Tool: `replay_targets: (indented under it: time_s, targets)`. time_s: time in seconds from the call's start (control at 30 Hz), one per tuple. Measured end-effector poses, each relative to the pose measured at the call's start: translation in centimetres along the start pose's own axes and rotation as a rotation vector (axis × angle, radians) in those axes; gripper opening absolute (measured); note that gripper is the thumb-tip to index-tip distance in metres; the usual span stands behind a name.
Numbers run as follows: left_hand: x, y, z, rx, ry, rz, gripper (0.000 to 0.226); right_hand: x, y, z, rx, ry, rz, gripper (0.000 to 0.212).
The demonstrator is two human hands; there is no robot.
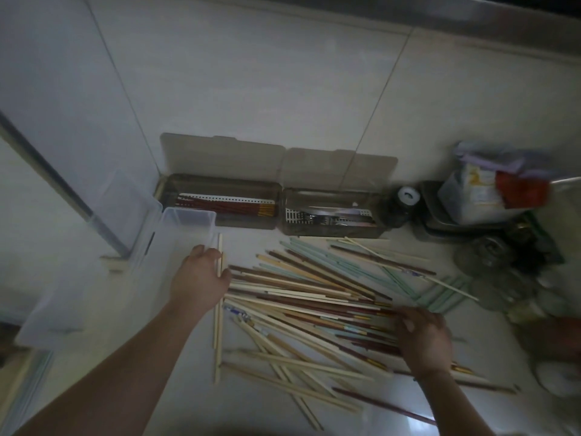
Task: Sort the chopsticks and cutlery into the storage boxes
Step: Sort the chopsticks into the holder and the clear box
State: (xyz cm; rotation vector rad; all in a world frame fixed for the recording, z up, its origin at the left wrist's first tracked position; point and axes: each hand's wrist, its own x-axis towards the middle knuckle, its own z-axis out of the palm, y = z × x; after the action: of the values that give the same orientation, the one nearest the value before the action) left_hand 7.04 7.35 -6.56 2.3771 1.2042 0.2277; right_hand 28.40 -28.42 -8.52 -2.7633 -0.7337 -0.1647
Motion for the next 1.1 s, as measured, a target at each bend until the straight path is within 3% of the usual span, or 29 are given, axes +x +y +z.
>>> replay_targets:
  time_s: [0.17, 0.37, 0.53, 0.8, 0.93, 1.0, 1.1]
  targets:
    - [-0.1, 0.0, -0.2, -0.003, -0.009, -0.007, 0.038, 1.3, 0.2, -0.1, -0.065, -0.132, -0.011, 0.023]
    - [0.0, 0.1, -0.2, -0.013, -0.013, -0.014, 0.039, 1.8, 0.7, -0.2, -0.043, -0.175, 0.051, 0.026]
    - [0.0, 0.0, -0.2, -0.007, -0.015, -0.018, 0.039, 1.5, 2.4, -0.8, -0.068, -0.143, 0.128, 0.044]
    - [0.1, 0.1, -0.1, -0.002, -0.019, -0.012, 0.039, 0.8, 3.8, -0.6, -0.134, -0.056, 0.001, 0.017]
    - [0.0, 0.1, -0.2, -0.005, -0.015, -0.020, 0.038, 1.6, 3.8, -1.3, -0.005, 0.107, -0.102, 0.034]
    - [0.0, 0.1, -0.2, -0.003, -0.010, -0.020, 0.038, 2.3, 3.6, -1.8, 0.058, 0.159, -0.116, 0.031]
    - [0.1, 0.1, -0.3, -0.004, -0.013, -0.023, 0.038, 3.6, 2.0, -2.4, 0.253, 0.117, 0.031, 0.017]
